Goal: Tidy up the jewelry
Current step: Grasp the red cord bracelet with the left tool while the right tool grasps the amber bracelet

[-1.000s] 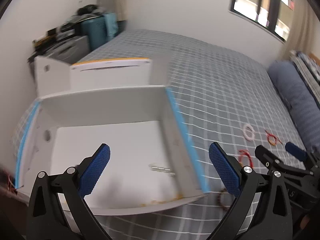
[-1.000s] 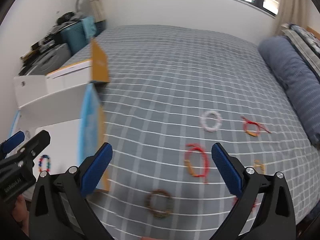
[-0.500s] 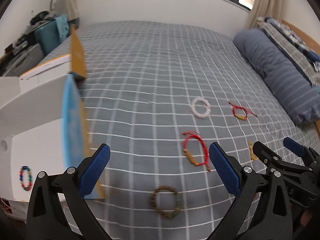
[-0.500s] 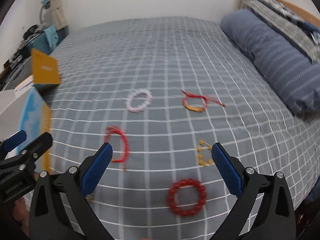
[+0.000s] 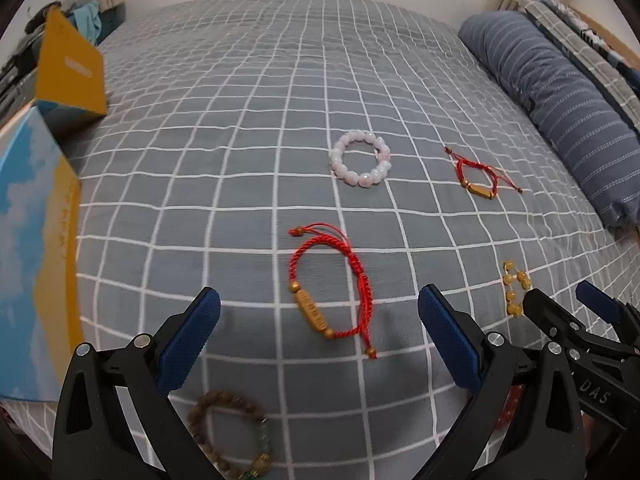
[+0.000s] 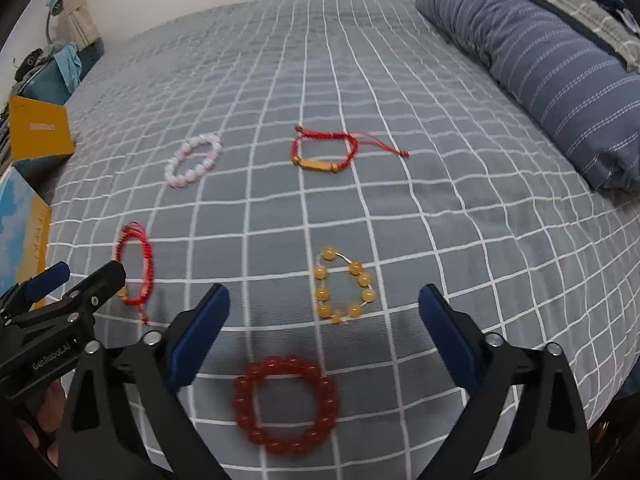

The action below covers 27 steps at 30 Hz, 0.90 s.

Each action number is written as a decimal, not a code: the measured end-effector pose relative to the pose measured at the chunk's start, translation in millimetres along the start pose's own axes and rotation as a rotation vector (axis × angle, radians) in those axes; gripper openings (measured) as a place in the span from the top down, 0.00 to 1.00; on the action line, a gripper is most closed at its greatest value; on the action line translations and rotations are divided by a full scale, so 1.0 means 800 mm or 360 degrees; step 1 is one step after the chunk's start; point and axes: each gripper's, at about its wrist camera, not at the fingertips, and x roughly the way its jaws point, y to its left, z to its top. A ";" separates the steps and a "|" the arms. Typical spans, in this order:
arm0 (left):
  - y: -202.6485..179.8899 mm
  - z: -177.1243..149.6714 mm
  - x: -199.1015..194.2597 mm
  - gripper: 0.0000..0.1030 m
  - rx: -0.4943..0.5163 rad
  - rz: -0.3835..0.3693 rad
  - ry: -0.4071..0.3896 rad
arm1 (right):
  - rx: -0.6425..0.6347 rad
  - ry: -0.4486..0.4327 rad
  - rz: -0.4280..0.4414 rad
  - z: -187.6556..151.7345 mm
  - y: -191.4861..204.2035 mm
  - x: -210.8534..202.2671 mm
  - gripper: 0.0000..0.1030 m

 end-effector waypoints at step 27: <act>-0.023 0.002 0.047 0.60 0.0111 0.0050 0.0161 | -0.0013 0.0213 0.0057 0.012 -0.008 0.058 0.64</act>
